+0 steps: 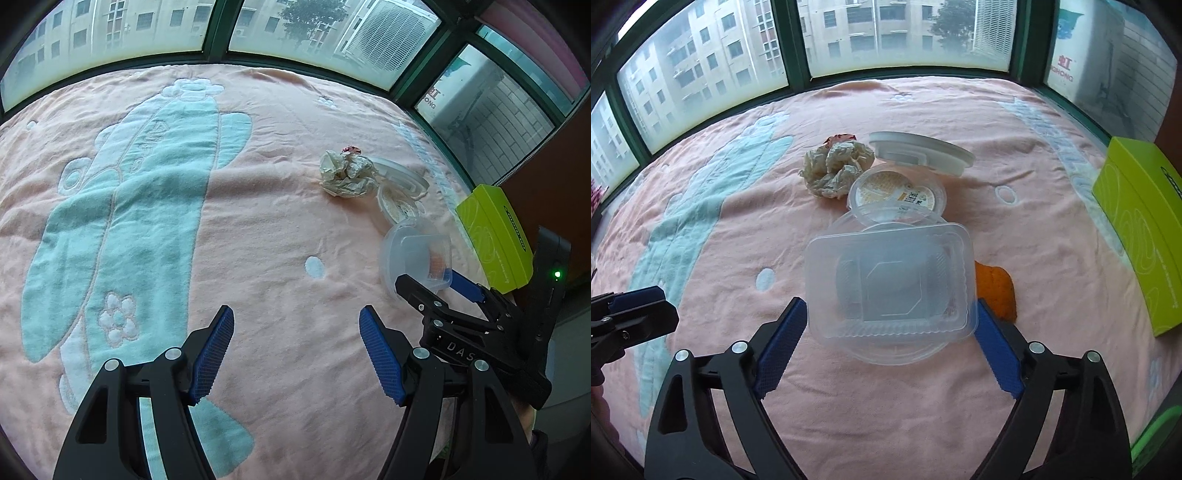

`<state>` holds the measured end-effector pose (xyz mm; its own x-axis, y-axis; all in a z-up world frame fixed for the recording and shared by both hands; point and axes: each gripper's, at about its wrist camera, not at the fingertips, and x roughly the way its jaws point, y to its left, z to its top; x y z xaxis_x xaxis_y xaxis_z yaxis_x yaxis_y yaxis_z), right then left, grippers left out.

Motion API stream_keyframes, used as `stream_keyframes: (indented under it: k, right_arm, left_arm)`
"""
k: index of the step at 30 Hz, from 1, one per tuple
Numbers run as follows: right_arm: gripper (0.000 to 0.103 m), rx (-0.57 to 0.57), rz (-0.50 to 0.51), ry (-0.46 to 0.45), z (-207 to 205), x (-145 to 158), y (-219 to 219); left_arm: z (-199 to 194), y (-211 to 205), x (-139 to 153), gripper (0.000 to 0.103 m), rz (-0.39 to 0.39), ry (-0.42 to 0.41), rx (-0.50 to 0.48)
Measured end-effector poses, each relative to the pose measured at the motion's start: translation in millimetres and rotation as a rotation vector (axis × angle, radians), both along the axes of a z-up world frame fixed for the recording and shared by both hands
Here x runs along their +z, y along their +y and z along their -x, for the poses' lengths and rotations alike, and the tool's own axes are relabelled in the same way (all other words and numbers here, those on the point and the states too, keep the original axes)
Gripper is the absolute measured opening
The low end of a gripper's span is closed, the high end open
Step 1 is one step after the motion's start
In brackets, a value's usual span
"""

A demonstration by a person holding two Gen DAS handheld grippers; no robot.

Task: Collect trash
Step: 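Grasp a clear rectangular container with the right gripper while the left grasps the round clear cup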

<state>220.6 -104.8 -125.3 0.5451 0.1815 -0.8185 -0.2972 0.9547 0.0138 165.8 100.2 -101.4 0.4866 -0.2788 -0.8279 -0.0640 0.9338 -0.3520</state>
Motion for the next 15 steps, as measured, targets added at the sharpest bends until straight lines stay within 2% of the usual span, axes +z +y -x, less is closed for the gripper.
stream_keyframes:
  k: [15]
  right_arm:
    - [0.088,-0.095,-0.1,-0.073,44.2,46.7,-45.3]
  left_arm:
    - [-20.3,-34.8,5.9,0.068,-0.023,-0.034,-0.079]
